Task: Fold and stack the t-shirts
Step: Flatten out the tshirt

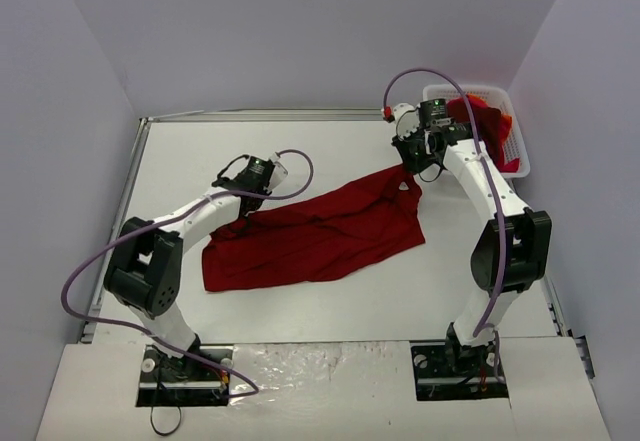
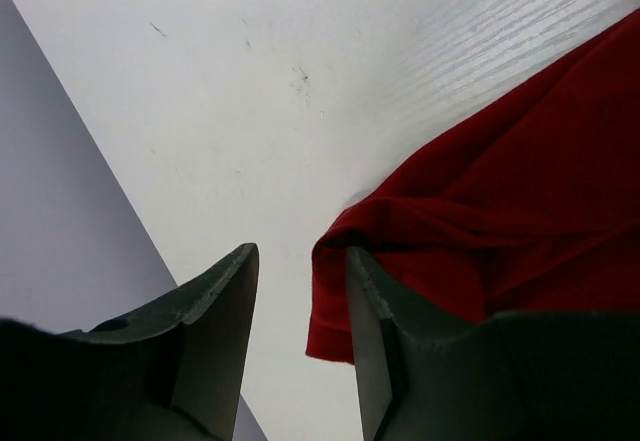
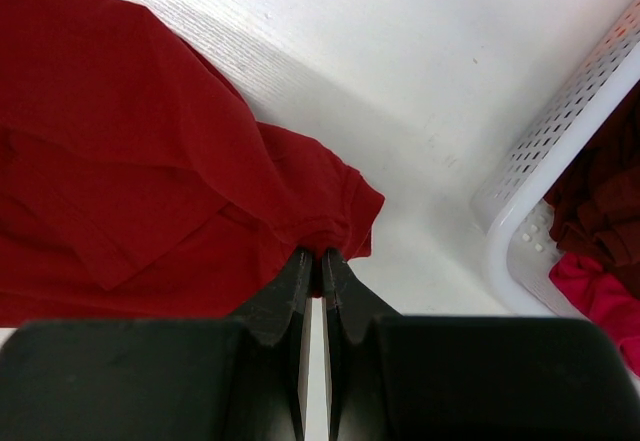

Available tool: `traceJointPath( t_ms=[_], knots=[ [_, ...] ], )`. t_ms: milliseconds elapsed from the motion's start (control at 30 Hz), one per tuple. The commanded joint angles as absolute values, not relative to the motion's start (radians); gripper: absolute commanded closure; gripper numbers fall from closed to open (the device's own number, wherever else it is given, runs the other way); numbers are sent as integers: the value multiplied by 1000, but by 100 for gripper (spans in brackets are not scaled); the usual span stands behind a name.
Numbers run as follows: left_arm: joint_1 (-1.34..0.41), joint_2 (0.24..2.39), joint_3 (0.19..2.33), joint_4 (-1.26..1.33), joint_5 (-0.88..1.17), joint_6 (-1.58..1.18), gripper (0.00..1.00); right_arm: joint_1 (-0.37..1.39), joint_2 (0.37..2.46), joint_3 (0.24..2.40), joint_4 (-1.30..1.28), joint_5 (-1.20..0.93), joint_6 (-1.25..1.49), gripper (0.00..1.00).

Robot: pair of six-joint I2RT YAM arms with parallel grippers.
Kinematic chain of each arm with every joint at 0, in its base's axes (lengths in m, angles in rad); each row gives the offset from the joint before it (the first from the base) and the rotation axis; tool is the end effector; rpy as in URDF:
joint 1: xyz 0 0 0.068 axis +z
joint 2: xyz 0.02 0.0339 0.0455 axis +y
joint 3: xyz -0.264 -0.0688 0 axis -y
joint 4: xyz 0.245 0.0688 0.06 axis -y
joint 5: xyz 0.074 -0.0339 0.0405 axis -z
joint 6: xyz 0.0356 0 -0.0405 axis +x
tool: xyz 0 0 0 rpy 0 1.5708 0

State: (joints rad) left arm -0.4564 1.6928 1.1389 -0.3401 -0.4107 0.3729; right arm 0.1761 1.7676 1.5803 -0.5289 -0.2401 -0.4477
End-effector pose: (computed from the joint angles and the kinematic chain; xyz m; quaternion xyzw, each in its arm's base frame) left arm 0.3284 -0.1454 0.2146 0.3101 0.8725 0.1786 0.3327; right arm 0.3977 0.0794 0.3144 -0.3245 0.8447 0.0523 0.4224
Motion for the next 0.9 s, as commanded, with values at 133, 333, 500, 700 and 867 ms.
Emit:
traceJointPath(
  t_ms=[133, 333, 500, 700, 867],
  knots=[
    [-463, 1562, 1265, -549, -295, 315, 67, 172, 1769, 1578, -529, -227, -449, 100],
    [-485, 1506, 1255, -636, -140, 322, 72, 172, 1778, 1578, -526, -221, -451, 100],
    [-494, 1508, 1223, -687, -92, 330, 75, 172, 1779, 1577, -526, -212, -454, 100],
    [-494, 1539, 1190, -687, -81, 327, 75, 172, 1793, 1583, -525, -210, -451, 100],
    [-499, 1574, 1180, -683, -86, 325, 74, 172, 1796, 1577, -523, -204, -454, 100]
  ],
)
